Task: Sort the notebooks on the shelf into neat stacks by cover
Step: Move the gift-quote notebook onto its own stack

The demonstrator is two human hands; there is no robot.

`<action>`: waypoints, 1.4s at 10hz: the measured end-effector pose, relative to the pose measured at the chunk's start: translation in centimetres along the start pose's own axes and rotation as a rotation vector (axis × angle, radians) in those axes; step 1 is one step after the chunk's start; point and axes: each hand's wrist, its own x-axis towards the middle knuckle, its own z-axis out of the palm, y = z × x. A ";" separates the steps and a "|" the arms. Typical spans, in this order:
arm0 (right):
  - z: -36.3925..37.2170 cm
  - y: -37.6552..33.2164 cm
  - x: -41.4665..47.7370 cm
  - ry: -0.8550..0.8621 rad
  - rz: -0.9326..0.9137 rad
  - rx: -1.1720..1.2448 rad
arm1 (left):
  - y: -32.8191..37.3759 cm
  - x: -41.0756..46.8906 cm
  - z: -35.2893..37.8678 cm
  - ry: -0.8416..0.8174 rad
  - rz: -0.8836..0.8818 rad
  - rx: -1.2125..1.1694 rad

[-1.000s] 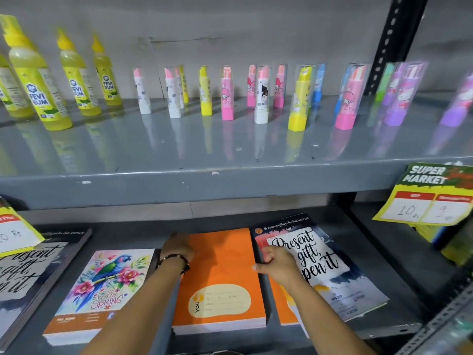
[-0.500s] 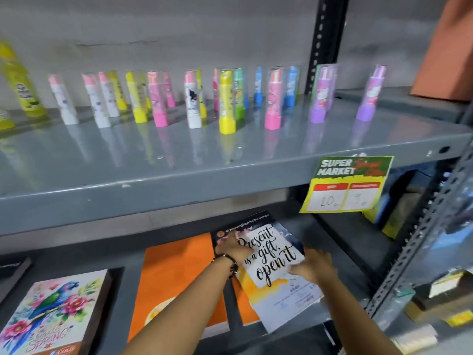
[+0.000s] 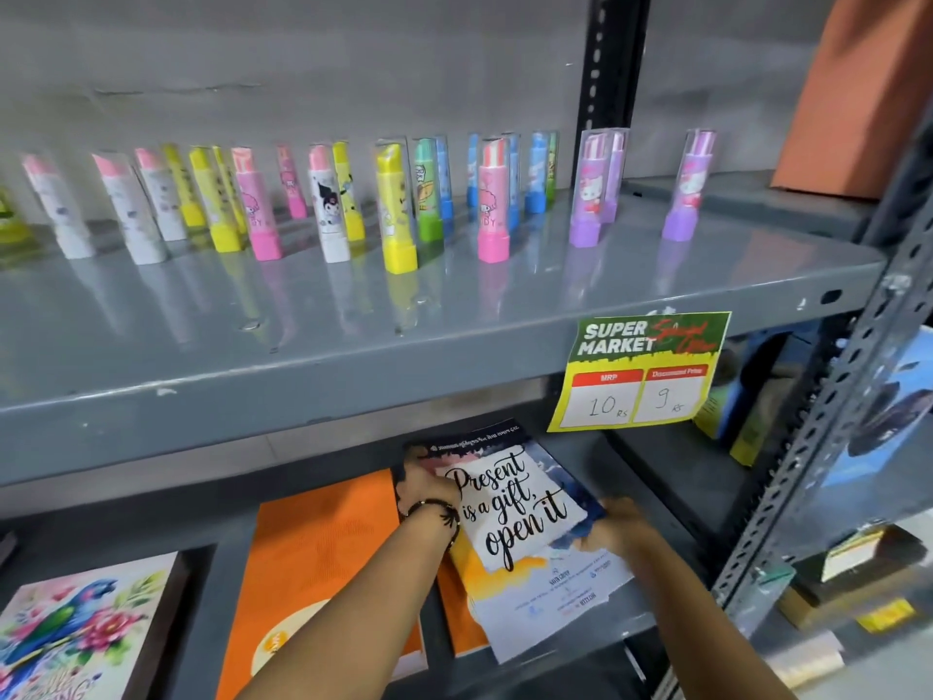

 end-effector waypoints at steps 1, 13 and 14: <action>-1.6 -0.4 -3.0 0.032 0.081 0.368 | 1.6 -2.6 -2.0 -0.032 -0.033 -0.088; 9.6 -13.9 -11.3 -0.499 -0.264 0.755 | -2.5 -2.7 -29.6 0.113 0.258 -0.440; 13.3 -17.1 -14.0 -0.522 -0.282 0.722 | -4.4 -1.6 -35.1 0.167 0.238 -0.444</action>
